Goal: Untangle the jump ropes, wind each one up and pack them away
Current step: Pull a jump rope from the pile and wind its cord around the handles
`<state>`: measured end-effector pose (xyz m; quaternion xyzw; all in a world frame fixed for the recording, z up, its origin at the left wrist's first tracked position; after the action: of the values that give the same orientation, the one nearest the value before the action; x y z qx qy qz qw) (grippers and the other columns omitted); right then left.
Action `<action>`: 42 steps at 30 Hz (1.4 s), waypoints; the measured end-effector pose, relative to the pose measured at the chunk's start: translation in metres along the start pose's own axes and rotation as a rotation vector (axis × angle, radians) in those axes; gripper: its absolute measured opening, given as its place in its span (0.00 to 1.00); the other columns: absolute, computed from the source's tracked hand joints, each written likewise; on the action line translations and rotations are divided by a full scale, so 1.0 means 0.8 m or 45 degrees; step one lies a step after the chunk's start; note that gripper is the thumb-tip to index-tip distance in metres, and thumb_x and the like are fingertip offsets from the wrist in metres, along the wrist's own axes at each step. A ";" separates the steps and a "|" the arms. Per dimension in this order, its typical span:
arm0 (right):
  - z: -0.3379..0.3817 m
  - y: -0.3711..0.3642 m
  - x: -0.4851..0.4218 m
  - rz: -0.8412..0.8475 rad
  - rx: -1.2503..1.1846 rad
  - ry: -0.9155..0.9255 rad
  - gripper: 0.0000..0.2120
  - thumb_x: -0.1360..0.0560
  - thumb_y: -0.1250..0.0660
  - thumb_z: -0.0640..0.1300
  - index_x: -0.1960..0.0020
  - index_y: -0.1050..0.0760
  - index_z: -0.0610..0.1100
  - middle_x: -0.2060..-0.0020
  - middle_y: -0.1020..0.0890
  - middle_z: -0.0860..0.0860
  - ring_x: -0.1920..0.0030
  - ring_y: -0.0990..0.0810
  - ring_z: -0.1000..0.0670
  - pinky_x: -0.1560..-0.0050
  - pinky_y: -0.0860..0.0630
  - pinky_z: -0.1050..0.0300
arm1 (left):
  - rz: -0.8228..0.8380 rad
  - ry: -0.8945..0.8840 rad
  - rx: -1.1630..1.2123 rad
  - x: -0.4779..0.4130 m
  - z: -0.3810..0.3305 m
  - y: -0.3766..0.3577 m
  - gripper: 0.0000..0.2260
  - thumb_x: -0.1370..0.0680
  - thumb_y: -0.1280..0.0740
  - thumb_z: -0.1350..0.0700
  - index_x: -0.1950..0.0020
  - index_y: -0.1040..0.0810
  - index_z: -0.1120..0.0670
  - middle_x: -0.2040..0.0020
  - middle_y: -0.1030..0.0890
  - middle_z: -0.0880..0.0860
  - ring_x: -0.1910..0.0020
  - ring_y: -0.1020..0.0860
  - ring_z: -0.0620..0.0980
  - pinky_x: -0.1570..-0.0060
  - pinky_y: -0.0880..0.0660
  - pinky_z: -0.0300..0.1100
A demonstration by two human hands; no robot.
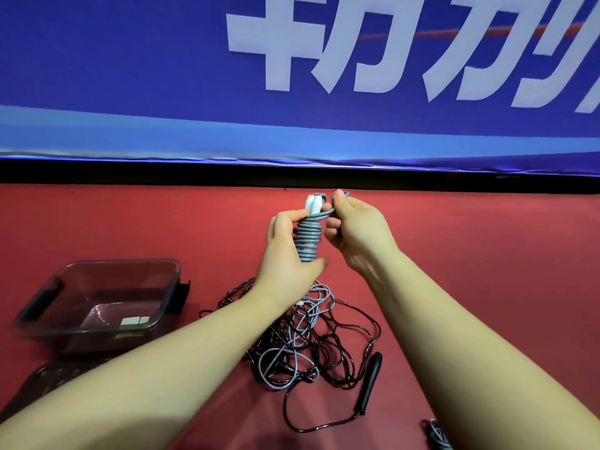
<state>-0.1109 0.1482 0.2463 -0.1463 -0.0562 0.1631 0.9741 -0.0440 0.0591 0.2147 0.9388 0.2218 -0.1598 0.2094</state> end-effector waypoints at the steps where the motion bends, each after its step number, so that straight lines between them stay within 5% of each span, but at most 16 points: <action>1: 0.000 -0.001 -0.001 -0.006 0.043 0.009 0.16 0.18 0.46 0.45 0.62 0.32 0.44 0.69 0.34 0.49 0.77 0.40 0.57 0.75 0.40 0.65 | -0.018 -0.025 -0.027 -0.001 -0.003 0.000 0.30 0.34 0.25 0.67 0.41 0.35 0.49 0.40 0.33 0.50 0.49 0.33 0.39 0.48 0.36 0.22; 4: 0.008 0.000 -0.002 0.002 0.270 0.014 0.14 0.18 0.48 0.46 0.59 0.31 0.45 0.68 0.32 0.50 0.76 0.39 0.56 0.73 0.39 0.63 | -0.028 -0.069 -0.075 0.001 -0.004 -0.001 0.30 0.34 0.25 0.68 0.38 0.33 0.55 0.41 0.34 0.49 0.53 0.37 0.33 0.53 0.42 0.15; 7: 0.017 0.004 0.003 0.104 0.414 -0.058 0.08 0.18 0.47 0.42 0.44 0.31 0.49 0.66 0.26 0.50 0.73 0.33 0.55 0.69 0.34 0.62 | -0.039 -0.075 -0.088 0.004 -0.001 0.001 0.29 0.34 0.25 0.68 0.39 0.34 0.53 0.41 0.35 0.50 0.53 0.37 0.33 0.55 0.43 0.15; 10: 0.017 0.011 0.005 0.179 0.489 -0.124 0.16 0.19 0.45 0.36 0.33 0.32 0.45 0.67 0.23 0.51 0.74 0.28 0.56 0.69 0.31 0.64 | -0.020 -0.094 -0.125 0.007 0.002 0.002 0.29 0.34 0.25 0.68 0.43 0.36 0.49 0.41 0.34 0.50 0.53 0.37 0.33 0.53 0.42 0.15; 13: 0.023 0.010 0.005 0.230 0.806 0.083 0.23 0.20 0.43 0.37 0.26 0.41 0.41 0.71 0.22 0.52 0.77 0.27 0.60 0.72 0.32 0.69 | -0.003 -0.049 -0.129 0.010 0.008 0.001 0.29 0.34 0.25 0.67 0.43 0.36 0.48 0.41 0.33 0.50 0.52 0.36 0.35 0.53 0.41 0.16; 15: 0.026 0.007 0.004 0.180 0.895 0.208 0.25 0.21 0.40 0.40 0.26 0.44 0.39 0.73 0.21 0.52 0.77 0.26 0.61 0.71 0.32 0.68 | -0.014 -0.014 -0.106 0.008 0.010 0.000 0.30 0.34 0.24 0.67 0.43 0.37 0.48 0.42 0.33 0.49 0.54 0.36 0.36 0.54 0.40 0.17; 18: 0.026 0.010 -0.001 0.042 0.941 0.362 0.15 0.22 0.38 0.40 0.37 0.29 0.38 0.68 0.20 0.51 0.76 0.27 0.60 0.68 0.34 0.66 | -0.036 0.019 -0.049 0.004 0.009 -0.001 0.30 0.35 0.24 0.66 0.43 0.36 0.47 0.43 0.34 0.48 0.52 0.35 0.38 0.55 0.37 0.19; 20: 0.022 0.010 -0.002 -0.014 1.063 0.390 0.13 0.22 0.38 0.40 0.39 0.25 0.38 0.62 0.19 0.49 0.69 0.26 0.58 0.63 0.32 0.65 | -0.038 0.053 -0.028 0.006 0.011 -0.004 0.31 0.35 0.24 0.67 0.42 0.35 0.47 0.43 0.34 0.47 0.50 0.33 0.43 0.56 0.36 0.23; 23: 0.014 0.009 -0.003 -0.010 1.272 0.351 0.16 0.21 0.38 0.42 0.34 0.27 0.41 0.44 0.19 0.44 0.45 0.22 0.50 0.48 0.33 0.61 | -0.038 0.085 -0.026 0.009 0.017 -0.007 0.31 0.35 0.24 0.67 0.39 0.33 0.49 0.43 0.34 0.47 0.50 0.31 0.45 0.57 0.36 0.23; 25: 0.013 0.006 -0.002 0.049 1.332 0.351 0.17 0.21 0.39 0.41 0.33 0.28 0.41 0.39 0.22 0.45 0.39 0.25 0.49 0.48 0.35 0.65 | -0.047 0.082 -0.016 0.010 0.020 -0.005 0.31 0.35 0.24 0.67 0.40 0.33 0.48 0.43 0.34 0.47 0.50 0.31 0.46 0.57 0.35 0.22; 27: 0.012 0.004 0.000 0.120 1.281 0.346 0.17 0.20 0.40 0.40 0.33 0.28 0.41 0.49 0.19 0.46 0.52 0.22 0.55 0.58 0.34 0.70 | -0.047 0.073 0.001 0.010 0.022 -0.003 0.31 0.35 0.24 0.66 0.42 0.34 0.46 0.42 0.33 0.47 0.50 0.29 0.47 0.56 0.33 0.28; 29: 0.014 0.007 0.001 0.159 1.192 0.328 0.17 0.20 0.40 0.40 0.33 0.28 0.42 0.65 0.26 0.56 0.69 0.32 0.64 0.68 0.36 0.75 | -0.033 0.046 0.008 0.009 0.023 0.000 0.31 0.34 0.24 0.66 0.42 0.34 0.44 0.41 0.31 0.47 0.49 0.27 0.49 0.50 0.30 0.35; 31: 0.016 0.011 0.001 0.178 1.210 0.330 0.17 0.20 0.40 0.41 0.32 0.29 0.44 0.71 0.31 0.58 0.78 0.33 0.63 0.73 0.37 0.74 | 0.001 -0.009 0.015 0.009 0.021 0.003 0.31 0.34 0.24 0.66 0.41 0.34 0.43 0.41 0.31 0.47 0.47 0.26 0.48 0.45 0.28 0.39; 37: 0.022 0.018 0.006 0.341 1.244 0.268 0.18 0.20 0.40 0.40 0.31 0.30 0.45 0.72 0.24 0.51 0.76 0.35 0.54 0.76 0.38 0.69 | 0.137 -0.288 -0.062 0.012 0.009 0.004 0.30 0.36 0.27 0.63 0.39 0.33 0.46 0.41 0.33 0.42 0.40 0.34 0.29 0.39 0.39 0.25; 42: 0.022 0.031 0.013 0.531 1.053 0.164 0.25 0.22 0.39 0.37 0.27 0.41 0.45 0.72 0.23 0.50 0.77 0.32 0.56 0.72 0.35 0.68 | 0.293 -0.375 -0.065 0.007 -0.001 0.008 0.29 0.36 0.28 0.60 0.40 0.33 0.43 0.39 0.31 0.44 0.38 0.32 0.35 0.36 0.36 0.31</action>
<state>-0.1116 0.1786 0.2564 0.2362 0.1046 0.3548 0.8986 -0.0359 0.0559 0.2150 0.9189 0.0837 -0.2647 0.2802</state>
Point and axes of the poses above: each hand's wrist, its own x-axis away from the middle knuckle, its own y-axis out of the back of the hand, z = x × y, the point moved 5 cm from there along -x, towards the middle knuckle
